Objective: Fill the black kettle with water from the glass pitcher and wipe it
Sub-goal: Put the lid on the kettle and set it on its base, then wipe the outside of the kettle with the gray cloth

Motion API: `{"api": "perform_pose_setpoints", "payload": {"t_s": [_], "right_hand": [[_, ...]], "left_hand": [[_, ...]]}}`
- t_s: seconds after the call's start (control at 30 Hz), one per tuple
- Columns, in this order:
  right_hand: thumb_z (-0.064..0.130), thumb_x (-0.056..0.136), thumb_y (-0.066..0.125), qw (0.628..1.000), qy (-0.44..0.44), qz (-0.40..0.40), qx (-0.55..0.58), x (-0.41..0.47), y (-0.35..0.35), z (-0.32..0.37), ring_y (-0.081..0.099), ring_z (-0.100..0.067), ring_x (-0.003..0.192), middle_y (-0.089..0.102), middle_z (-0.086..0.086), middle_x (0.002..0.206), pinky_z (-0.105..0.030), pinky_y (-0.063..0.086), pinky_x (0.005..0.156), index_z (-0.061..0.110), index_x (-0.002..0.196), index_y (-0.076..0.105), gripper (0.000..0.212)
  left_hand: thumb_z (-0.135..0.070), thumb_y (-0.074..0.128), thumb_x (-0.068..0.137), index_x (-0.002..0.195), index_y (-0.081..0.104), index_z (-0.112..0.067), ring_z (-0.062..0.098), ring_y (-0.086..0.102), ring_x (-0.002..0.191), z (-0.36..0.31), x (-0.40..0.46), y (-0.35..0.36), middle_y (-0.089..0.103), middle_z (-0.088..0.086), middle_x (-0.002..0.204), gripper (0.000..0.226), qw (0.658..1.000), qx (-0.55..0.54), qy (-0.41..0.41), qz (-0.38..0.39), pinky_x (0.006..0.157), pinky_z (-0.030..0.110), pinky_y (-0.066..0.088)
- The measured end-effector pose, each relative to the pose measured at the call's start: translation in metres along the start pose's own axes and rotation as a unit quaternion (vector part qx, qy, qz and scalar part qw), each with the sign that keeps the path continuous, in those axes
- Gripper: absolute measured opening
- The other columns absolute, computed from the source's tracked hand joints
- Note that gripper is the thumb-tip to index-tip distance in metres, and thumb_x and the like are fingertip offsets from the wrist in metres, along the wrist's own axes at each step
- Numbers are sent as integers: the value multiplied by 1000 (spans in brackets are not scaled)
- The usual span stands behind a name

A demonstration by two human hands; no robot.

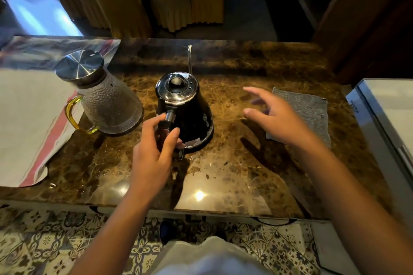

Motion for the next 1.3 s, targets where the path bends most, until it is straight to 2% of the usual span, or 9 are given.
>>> {"api": "perform_pose_setpoints", "payload": {"t_s": [0.13, 0.27, 0.37, 0.67, 0.87, 1.03, 1.13, 1.2, 1.3], "right_hand": [[33, 99, 64, 991, 44, -103, -79, -8, -4, -55, 39, -21, 147, 41, 4, 162, -39, 34, 116, 27, 148, 53, 51], [39, 101, 59, 976, 96, -119, -157, -6, -7, -92, 20, -25, 157, 27, -2, 170, -52, 23, 124, 24, 153, 46, 55], [53, 103, 48, 967, 127, -117, -187, 1, -4, -109, 9, -24, 160, 18, -3, 173, -53, 14, 126, 24, 157, 40, 62], [77, 97, 22, 934, 163, -74, -308, 16, 18, -134, 7, -30, 160, 16, -8, 173, -56, 3, 126, 25, 162, 25, 83], [58, 106, 31, 946, 112, -68, -297, 12, 22, -131, 12, -28, 160, 24, -3, 171, -53, 3, 126, 34, 158, 38, 57], [47, 103, 41, 972, 68, -105, -199, 3, 25, -126, 36, -28, 152, 53, -2, 155, -52, 18, 122, 25, 137, 66, 48], [44, 105, 51, 979, 129, -156, -18, 0, 19, -109, 47, -25, 143, 59, -4, 148, -39, 31, 119, 14, 137, 66, 47], [37, 105, 55, 953, 171, -204, 144, -2, 13, -90, 57, -14, 128, 65, 2, 133, -27, 41, 107, 11, 137, 65, 42], [31, 105, 57, 898, 164, -238, 331, 1, 11, -61, 69, -7, 111, 74, 10, 114, -26, 52, 104, 18, 122, 74, 27]], "left_hand": [[-33, 49, 102, 141, 44, -10, 4, 75, 91, -3, -5, 7, 74, -5, 95, 47, 999, -30, 12, 0, 84, 22, 58], [-30, 46, 103, 140, 42, -8, 0, 73, 89, 0, -3, 10, 73, -4, 94, 44, 999, -24, 28, 6, 82, 19, 57], [-23, 46, 104, 141, 41, -4, -1, 72, 89, 4, -3, 10, 72, -4, 94, 41, 999, -12, 44, 6, 83, 18, 56], [-26, 46, 108, 142, 42, -5, 7, 75, 88, 6, -3, 9, 72, 0, 90, 41, 998, 16, 65, -2, 81, 35, 62], [-30, 44, 107, 143, 40, -10, 9, 75, 87, 10, -4, 11, 72, -3, 91, 41, 997, 22, 73, -8, 79, 40, 63], [-22, 43, 107, 142, 41, -3, 2, 72, 86, 9, -5, 15, 70, -3, 88, 40, 997, 25, 74, -23, 80, 20, 57], [-24, 43, 107, 143, 41, -4, 4, 72, 86, 9, -5, 15, 70, -5, 89, 41, 997, 25, 71, -21, 81, 23, 58], [-22, 43, 109, 143, 40, -5, 7, 73, 86, 11, -5, 15, 70, -5, 89, 39, 997, 24, 75, -21, 82, 29, 60], [-24, 44, 109, 143, 40, -10, 12, 74, 87, 12, -6, 15, 71, -6, 87, 37, 998, 14, 65, -20, 83, 43, 60]]}}
Point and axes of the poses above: each hand's wrist, its own x-axis towards the middle knuckle, its own y-axis out of the palm, z = x × y, the point moved 1 cm from there along x, towards the middle knuckle
